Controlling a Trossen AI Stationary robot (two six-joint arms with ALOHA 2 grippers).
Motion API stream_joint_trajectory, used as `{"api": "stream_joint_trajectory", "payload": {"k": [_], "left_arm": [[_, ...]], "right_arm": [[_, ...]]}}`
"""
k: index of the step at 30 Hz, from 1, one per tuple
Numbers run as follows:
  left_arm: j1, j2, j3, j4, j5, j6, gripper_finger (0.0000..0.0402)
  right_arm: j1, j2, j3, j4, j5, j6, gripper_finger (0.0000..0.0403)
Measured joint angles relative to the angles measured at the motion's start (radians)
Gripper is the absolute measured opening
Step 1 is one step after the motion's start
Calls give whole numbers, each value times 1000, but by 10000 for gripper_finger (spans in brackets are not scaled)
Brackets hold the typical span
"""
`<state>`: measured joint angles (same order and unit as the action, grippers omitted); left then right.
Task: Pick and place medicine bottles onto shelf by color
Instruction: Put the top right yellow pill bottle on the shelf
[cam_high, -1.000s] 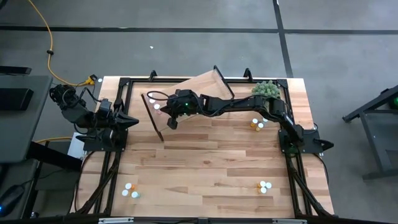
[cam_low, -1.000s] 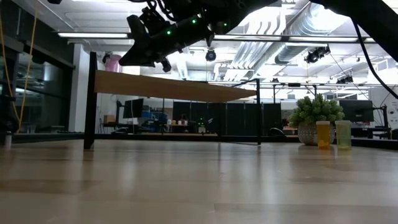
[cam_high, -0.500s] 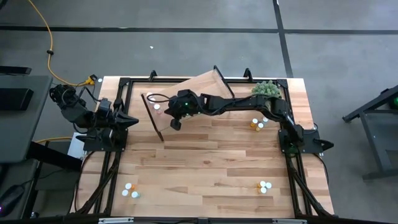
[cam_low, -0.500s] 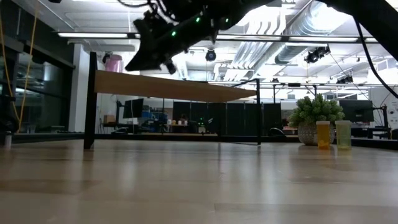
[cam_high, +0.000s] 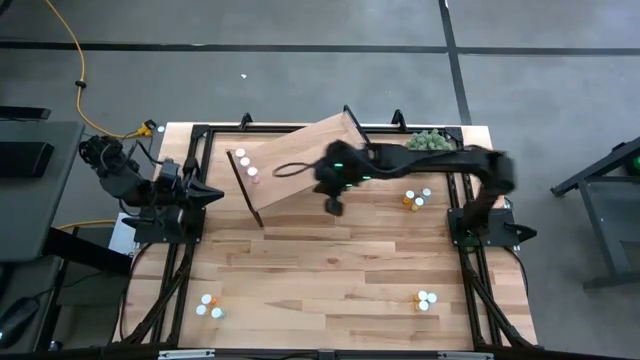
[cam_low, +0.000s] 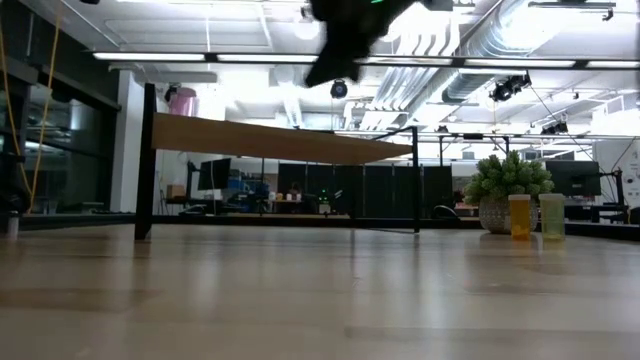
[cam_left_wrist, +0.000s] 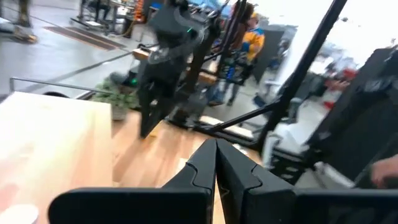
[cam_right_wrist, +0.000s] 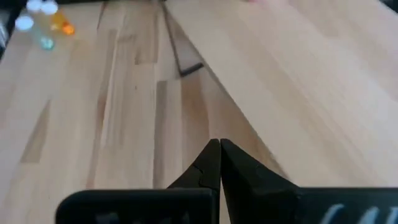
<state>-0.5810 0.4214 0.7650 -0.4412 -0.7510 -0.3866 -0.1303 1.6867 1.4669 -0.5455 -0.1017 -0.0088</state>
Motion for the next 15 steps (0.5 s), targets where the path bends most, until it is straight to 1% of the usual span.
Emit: {"api": "stream_joint_trajectory", "payload": {"k": [3, 5, 7, 10, 13, 15], "left_arm": [[5, 49, 0, 22, -32, 25, 0], [28, 90, 0, 88, -18, 58, 0], [75, 131, 0, 198, 64, 97, 0], [193, 222, 1, 382, 244, 166, 0], [333, 321, 0, 506, 420, 181, 0], [410, 400, 1, 578, 483, 173, 0]], "right_arm": [[17, -192, -201, 94, 33, 113, 0], [43, -309, -323, 179, 47, 185, 0], [76, -419, -428, 269, 70, 246, 0], [120, -555, -544, 401, 110, 294, 0], [161, -652, -616, 500, 120, 315, 0], [183, -703, -639, 535, 120, 315, 0]]}}
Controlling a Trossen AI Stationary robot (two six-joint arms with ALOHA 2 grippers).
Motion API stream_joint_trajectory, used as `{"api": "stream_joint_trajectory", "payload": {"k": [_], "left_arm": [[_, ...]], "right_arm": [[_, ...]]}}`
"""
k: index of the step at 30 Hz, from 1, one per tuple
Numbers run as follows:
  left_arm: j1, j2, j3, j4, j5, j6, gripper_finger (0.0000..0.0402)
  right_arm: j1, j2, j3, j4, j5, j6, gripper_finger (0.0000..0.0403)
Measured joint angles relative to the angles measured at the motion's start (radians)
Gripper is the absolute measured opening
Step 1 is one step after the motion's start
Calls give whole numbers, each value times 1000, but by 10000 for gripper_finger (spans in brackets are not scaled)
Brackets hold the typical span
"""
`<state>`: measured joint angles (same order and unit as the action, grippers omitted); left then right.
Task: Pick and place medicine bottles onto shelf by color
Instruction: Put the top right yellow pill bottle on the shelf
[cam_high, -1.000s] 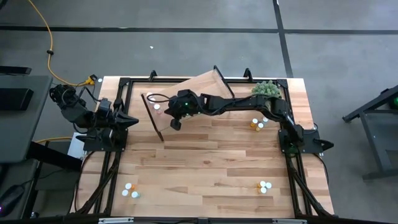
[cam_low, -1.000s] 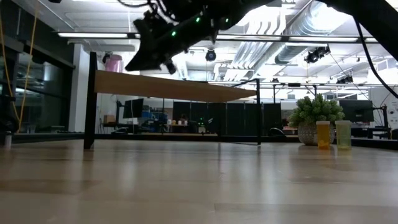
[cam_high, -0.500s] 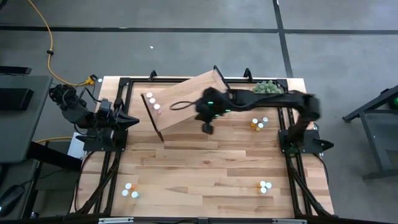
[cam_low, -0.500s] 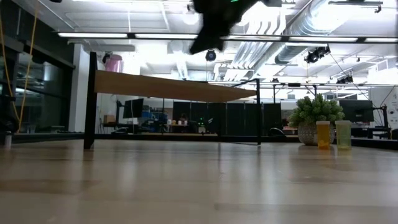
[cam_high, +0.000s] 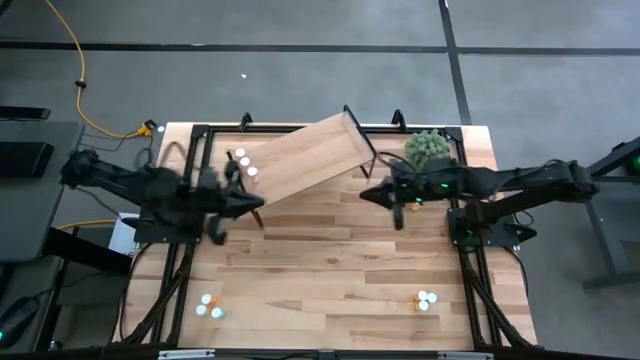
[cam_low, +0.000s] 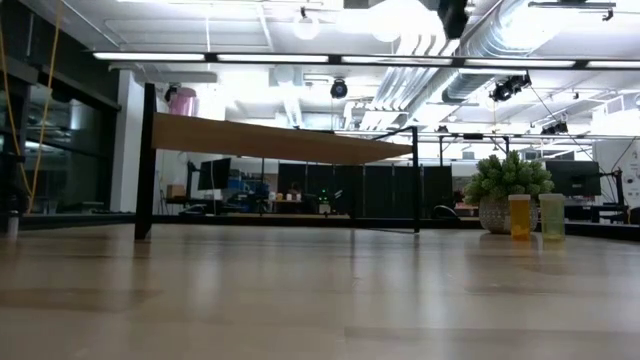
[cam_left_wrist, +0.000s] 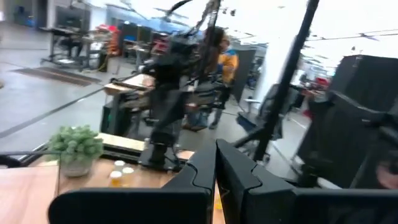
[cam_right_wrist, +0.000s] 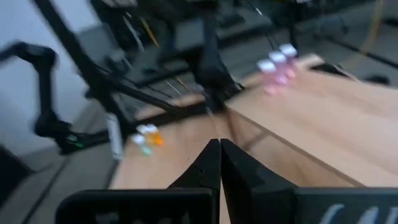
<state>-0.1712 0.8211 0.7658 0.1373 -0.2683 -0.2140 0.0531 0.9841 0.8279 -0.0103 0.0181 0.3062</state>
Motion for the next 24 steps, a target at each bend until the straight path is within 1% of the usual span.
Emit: {"api": "stream_joint_trajectory", "payload": {"k": [3, 7, 9, 12, 15, 17, 21, 24], "left_arm": [[70, 95, -2, 73, 8, -10, 0], [64, 170, -2, 149, 8, -19, 0], [39, 189, -1, 182, -27, -19, 0], [-4, 192, -1, 188, -121, -6, 0], [-28, 187, -1, 189, -155, 38, 0], [-33, 179, -1, 189, -138, 49, 0], [-22, 164, -1, 172, -47, 50, 0], [-4, 161, -1, 167, 1, 44, 0]], "right_arm": [[24, -50, -8, 8, 1, -35, 0], [40, -84, -8, 38, 1, -102, 0], [42, -90, -8, 45, 0, -122, 0], [42, -90, -8, 48, -2, -128, 0], [42, -90, -8, 49, -9, -131, 0], [42, -90, -8, 50, -10, -131, 0], [41, -90, -8, 62, -10, -131, 0], [41, -90, -8, 61, -4, -131, 0]]}}
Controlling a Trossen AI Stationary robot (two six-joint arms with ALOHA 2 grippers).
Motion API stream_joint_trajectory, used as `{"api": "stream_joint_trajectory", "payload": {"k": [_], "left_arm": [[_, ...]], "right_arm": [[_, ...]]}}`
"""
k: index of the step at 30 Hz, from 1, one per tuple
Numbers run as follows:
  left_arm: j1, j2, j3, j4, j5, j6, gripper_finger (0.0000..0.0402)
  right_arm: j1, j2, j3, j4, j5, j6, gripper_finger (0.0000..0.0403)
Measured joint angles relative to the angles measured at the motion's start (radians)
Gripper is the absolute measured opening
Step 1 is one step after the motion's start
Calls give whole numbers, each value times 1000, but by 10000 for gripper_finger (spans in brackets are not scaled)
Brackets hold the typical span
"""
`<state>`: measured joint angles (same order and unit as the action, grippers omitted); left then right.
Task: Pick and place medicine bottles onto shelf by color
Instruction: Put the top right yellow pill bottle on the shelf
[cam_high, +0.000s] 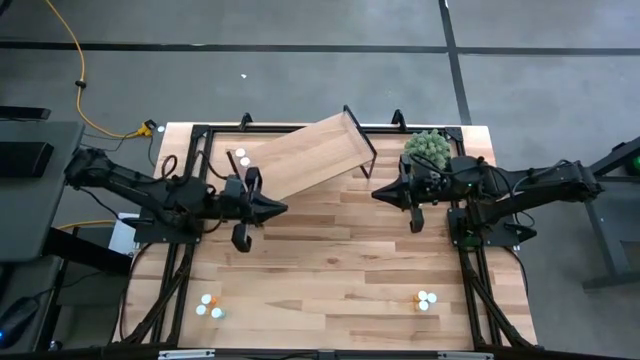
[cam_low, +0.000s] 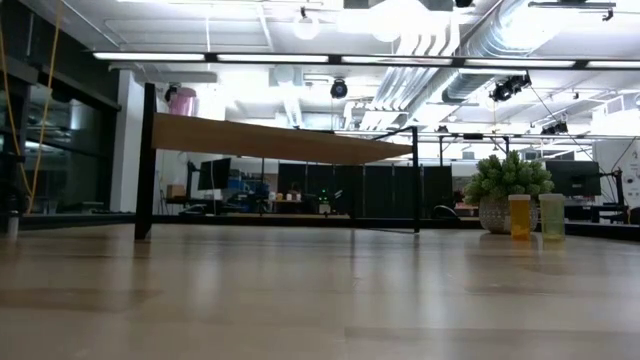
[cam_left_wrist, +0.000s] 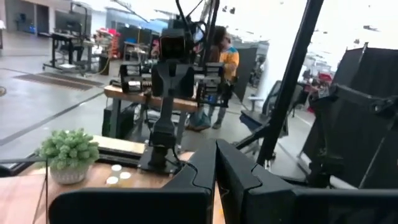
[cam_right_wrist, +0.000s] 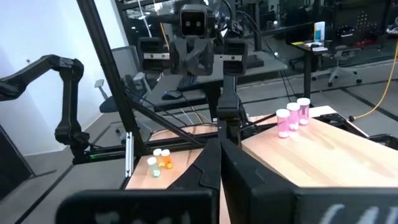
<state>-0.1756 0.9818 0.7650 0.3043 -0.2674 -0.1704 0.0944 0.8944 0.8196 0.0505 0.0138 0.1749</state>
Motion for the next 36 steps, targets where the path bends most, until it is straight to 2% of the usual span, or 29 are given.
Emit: {"api": "stream_joint_trajectory", "payload": {"k": [3, 7, 10, 14, 18, 21, 24, 26, 30, 36], "left_arm": [[22, -1, 0, -6, 38, -1, 0], [41, -1, 0, -11, 61, -9, 0], [48, -1, 0, -10, 74, -9, 0], [51, -1, 0, -10, 77, -9, 0], [51, -1, 0, -10, 76, -9, 0], [51, -1, 0, -11, 76, -9, 0], [51, -1, 0, -15, 76, -9, 0], [51, -1, 0, -17, 76, -9, 0], [51, -1, 0, -17, 76, -9, 0], [51, -1, 0, -16, 76, -9, 0]], "right_arm": [[0, 0, 0, 1, 5, 7, 0], [-5, 0, 4, 40, 6, 101, 0], [-20, 0, 68, -62, 112, 153, 1], [-65, 27, 246, -442, 219, 143, 32], [-121, 112, 425, -907, 298, 215, 105], [-176, 189, 475, -1230, 306, 330, 168], [-226, 240, 430, -1449, 253, 408, 218], [-246, 249, 352, -1503, 221, 461, 238], [-287, 222, 172, -1427, 168, 615, 252], [-341, 210, -25, -1241, 105, 733, 252]]}}
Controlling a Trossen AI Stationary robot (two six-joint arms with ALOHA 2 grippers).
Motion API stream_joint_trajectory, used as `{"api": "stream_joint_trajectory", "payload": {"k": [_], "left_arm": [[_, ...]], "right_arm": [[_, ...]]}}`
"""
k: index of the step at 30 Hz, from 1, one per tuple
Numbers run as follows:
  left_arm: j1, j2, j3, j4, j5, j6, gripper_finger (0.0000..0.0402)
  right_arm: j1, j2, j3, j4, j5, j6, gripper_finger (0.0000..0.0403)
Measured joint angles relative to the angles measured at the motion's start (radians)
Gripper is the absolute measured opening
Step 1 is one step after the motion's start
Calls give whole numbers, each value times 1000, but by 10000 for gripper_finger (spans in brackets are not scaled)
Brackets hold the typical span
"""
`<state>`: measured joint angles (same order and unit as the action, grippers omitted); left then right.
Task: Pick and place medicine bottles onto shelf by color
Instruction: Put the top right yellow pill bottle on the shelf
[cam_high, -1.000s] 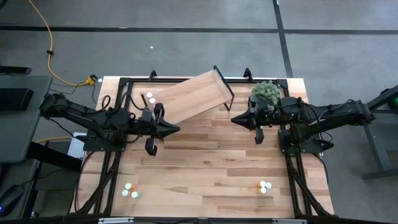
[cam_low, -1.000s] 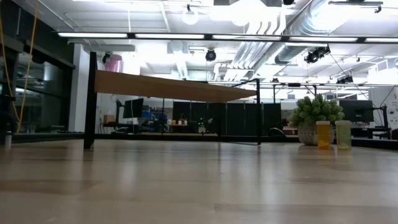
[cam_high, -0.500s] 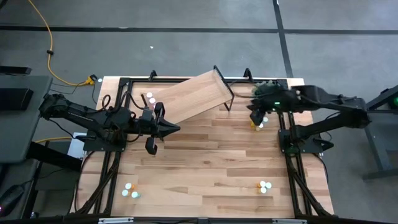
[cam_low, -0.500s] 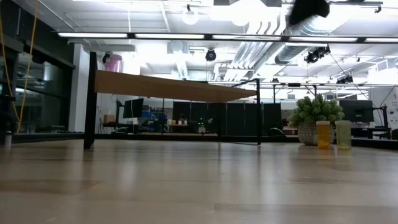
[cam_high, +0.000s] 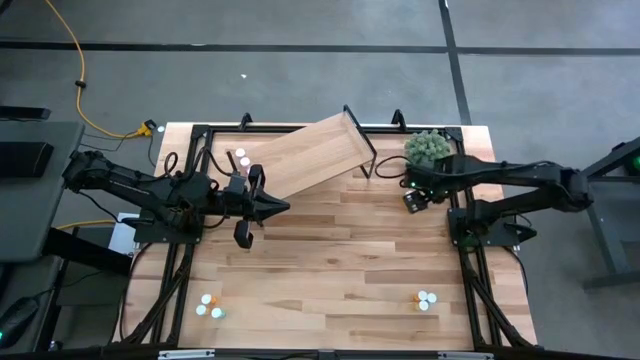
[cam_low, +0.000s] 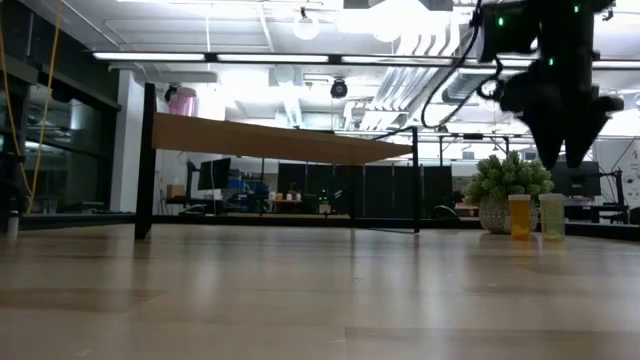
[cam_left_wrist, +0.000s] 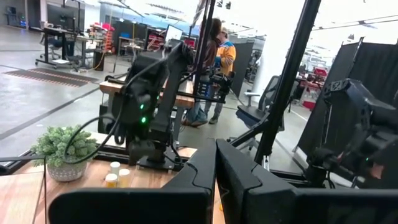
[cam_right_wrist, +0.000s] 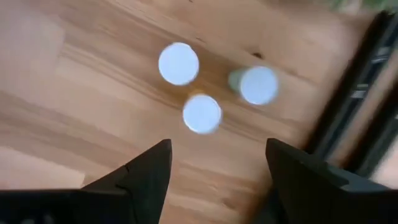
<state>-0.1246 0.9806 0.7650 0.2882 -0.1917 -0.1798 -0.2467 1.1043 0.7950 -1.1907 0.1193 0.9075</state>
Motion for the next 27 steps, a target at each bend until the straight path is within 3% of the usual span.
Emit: {"api": "stream_joint_trajectory", "payload": {"k": [5, 13, 27], "left_arm": [[0, 0, 0, 0, -1, 0, 0], [0, 0, 0, 0, -2, 0, 0], [0, 0, 0, 1, -2, 0, 0]], "right_arm": [[-19, 2, -58, 129, -63, 11, 252], [-24, 16, -58, 129, -31, 12, 252], [-55, 172, -58, 175, -24, -26, 244]]}}
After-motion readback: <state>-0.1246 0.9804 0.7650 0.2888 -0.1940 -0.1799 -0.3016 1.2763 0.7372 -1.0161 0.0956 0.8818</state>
